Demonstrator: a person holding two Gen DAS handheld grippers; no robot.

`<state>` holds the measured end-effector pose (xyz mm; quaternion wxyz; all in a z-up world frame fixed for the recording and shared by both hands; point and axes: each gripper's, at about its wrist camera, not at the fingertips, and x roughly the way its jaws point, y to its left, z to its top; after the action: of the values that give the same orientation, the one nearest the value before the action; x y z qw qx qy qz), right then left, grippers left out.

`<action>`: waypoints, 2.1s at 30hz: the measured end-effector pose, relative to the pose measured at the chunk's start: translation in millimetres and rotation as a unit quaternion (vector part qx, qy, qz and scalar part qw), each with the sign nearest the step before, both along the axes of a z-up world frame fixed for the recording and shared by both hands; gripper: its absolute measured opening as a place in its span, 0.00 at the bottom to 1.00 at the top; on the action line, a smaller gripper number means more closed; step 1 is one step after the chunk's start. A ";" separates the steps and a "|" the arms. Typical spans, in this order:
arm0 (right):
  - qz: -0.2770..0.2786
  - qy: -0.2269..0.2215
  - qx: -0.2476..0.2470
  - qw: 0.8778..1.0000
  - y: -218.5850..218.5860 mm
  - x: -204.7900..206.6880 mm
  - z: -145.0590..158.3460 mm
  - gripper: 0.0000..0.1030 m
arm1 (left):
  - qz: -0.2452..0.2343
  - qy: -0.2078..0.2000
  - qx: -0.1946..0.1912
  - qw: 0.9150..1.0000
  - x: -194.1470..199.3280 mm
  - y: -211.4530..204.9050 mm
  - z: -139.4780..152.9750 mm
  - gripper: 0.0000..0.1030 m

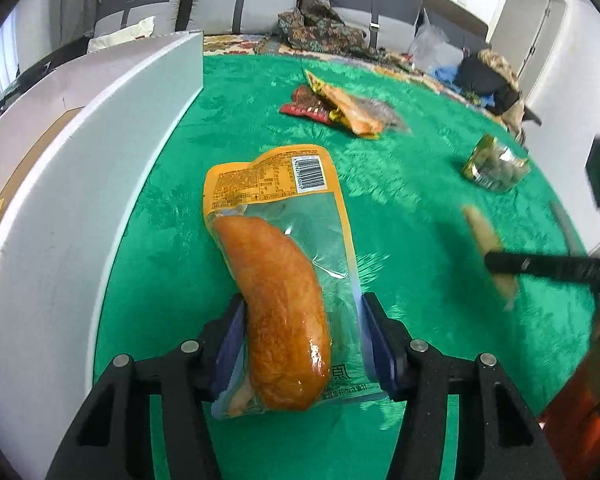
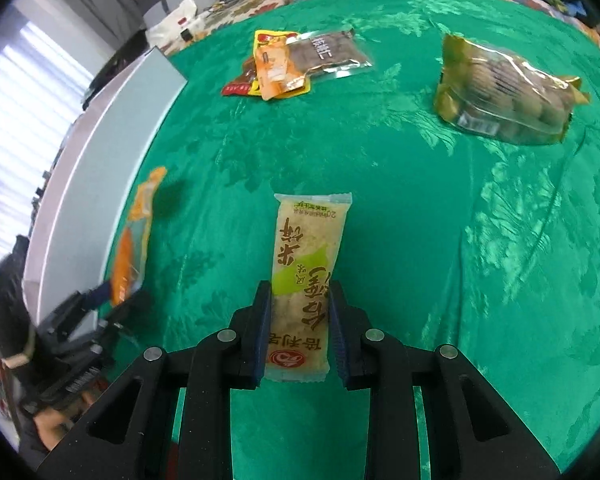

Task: Organize snacks
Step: 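Drop sausage bag into box with left tool while right drops cream bar bag, then bring both open tools back over the remaining snacks on the cloth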

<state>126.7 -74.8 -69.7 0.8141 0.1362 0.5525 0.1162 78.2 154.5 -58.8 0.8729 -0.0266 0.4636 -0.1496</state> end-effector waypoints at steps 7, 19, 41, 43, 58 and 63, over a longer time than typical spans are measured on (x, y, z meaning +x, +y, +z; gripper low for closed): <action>0.018 0.002 -0.020 1.000 4.2 -6.9 -10.7 0.27 | 0.020 -0.013 -0.070 0.997 -5.9 13.9 39.0 0.54; 0.151 -0.123 0.045 0.980 139.5 19.0 124.4 0.27 | 0.137 -0.085 -0.039 0.986 -3.4 160.9 134.9 0.54; 0.153 -0.132 -0.006 0.979 185.9 41.9 79.0 0.71 | 0.205 -0.067 -0.040 0.976 -13.4 199.0 104.0 0.87; 0.134 -0.118 -0.069 0.982 144.6 33.9 42.4 0.71 | 0.155 -0.074 -0.044 0.984 -9.8 154.4 111.0 0.93; -0.083 -0.113 -0.229 0.963 -116.6 -35.2 -29.5 0.71 | -0.010 0.021 0.017 1.000 44.8 -93.7 -6.6 0.98; -0.127 -0.121 -0.205 0.963 -149.5 -26.7 -33.1 0.71 | -0.010 0.001 0.051 0.999 64.9 -120.9 -31.6 0.98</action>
<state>100.0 -224.3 -102.8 0.8936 0.0202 0.4396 -0.0888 143.1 33.7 -90.4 0.8710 0.0220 0.4720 -0.1345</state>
